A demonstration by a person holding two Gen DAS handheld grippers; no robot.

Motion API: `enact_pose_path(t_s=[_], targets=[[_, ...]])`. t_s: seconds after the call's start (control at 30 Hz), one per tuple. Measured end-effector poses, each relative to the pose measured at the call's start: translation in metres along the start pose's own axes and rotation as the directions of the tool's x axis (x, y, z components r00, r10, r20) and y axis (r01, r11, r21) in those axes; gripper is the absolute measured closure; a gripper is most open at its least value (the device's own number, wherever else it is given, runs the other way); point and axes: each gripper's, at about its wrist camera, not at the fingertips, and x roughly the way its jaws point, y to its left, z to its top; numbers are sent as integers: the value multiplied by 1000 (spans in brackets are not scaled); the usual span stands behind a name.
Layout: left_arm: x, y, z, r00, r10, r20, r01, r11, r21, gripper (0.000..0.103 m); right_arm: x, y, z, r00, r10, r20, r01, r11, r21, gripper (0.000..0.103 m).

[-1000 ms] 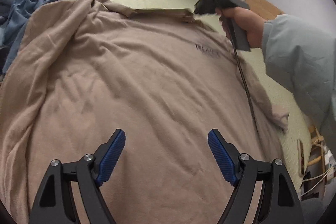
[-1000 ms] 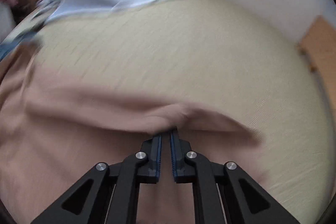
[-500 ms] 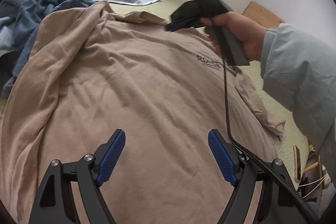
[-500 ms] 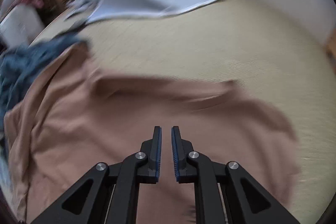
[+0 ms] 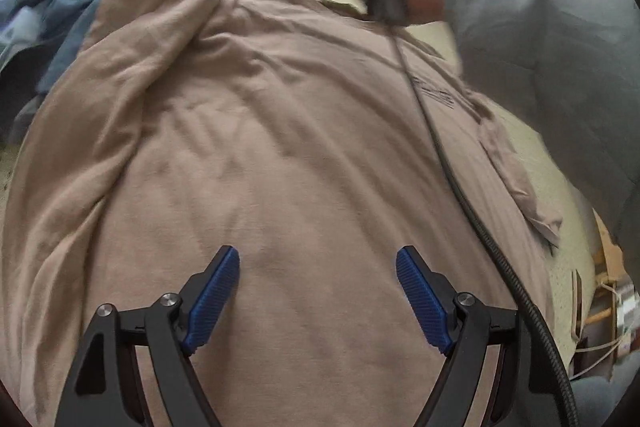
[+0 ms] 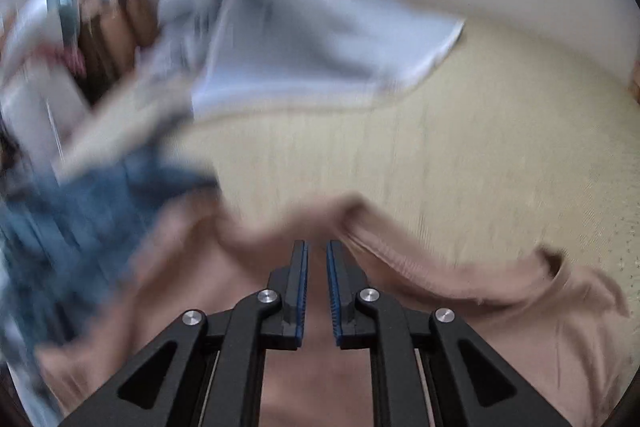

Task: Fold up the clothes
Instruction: 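Withdraw both grippers from the flattened tan shirt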

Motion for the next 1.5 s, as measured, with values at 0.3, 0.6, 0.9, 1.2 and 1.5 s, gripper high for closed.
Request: enact_pose_path(t_s=[0.3, 0.6, 0.9, 1.2, 1.5], targets=[[-24, 9, 14, 996, -23, 90, 30, 997, -72, 19, -159, -13, -38, 958, -90, 271, 83, 996, 39, 93], [-33, -40, 12, 990, -16, 138, -2, 991, 133, 19, -383, -47, -140, 847, -214, 486, 212, 975, 60, 52], [-37, -129, -34, 991, -45, 126, -16, 895, 446, 19, -564, -105, -245, 757, -381, 532, 282, 923, 260, 36], [-43, -257, -71, 990, -122, 75, 51, 792, 609, 19, -623, -145, -336, 666, -482, 570, 272, 868, 416, 6], [-5, -393, -90, 976, -214, 28, 123, 660, 742, 19, -608, -239, -410, 667, -637, 387, 332, 719, 611, 6]])
